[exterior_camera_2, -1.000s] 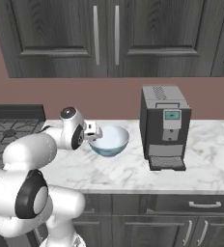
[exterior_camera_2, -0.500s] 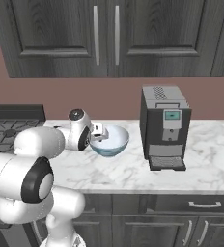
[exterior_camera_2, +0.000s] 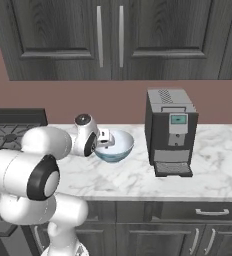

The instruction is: Pick the cup and bowl from the counter and place them on the counter next to the sink.

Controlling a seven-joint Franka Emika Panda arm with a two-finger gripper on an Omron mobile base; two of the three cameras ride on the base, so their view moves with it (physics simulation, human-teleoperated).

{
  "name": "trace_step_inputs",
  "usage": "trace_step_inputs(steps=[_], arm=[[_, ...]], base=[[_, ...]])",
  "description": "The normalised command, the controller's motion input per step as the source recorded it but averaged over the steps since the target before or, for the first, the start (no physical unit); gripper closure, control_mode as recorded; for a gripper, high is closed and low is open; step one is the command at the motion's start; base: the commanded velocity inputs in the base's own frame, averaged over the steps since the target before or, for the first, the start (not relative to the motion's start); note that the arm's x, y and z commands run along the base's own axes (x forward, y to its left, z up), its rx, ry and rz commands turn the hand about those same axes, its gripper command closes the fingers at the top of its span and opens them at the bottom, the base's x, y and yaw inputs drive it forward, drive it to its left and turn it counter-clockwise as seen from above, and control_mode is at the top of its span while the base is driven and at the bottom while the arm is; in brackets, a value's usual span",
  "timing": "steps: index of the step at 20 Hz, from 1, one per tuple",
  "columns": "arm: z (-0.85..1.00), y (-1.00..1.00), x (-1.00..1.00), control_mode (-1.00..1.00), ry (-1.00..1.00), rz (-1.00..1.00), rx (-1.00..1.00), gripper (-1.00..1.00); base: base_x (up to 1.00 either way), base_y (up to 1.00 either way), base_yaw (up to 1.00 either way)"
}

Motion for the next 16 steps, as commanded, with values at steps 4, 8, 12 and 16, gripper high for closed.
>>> trace_step_inputs(steps=[4,8,12,16], arm=[[-0.22,0.0,0.0,-1.0,0.0,0.0,0.0,-1.0],[-0.05,0.0,0.0,-1.0,0.0,0.0,0.0,-1.0],[0.0,0.0,0.0,-1.0,0.0,0.0,0.0,1.0],[0.0,0.0,0.0,-1.0,0.0,0.0,0.0,1.0]], base=[[0.0,0.0,0.0],[0.0,0.0,0.0],[0.0,0.0,0.0],[0.0,0.0,0.0]])
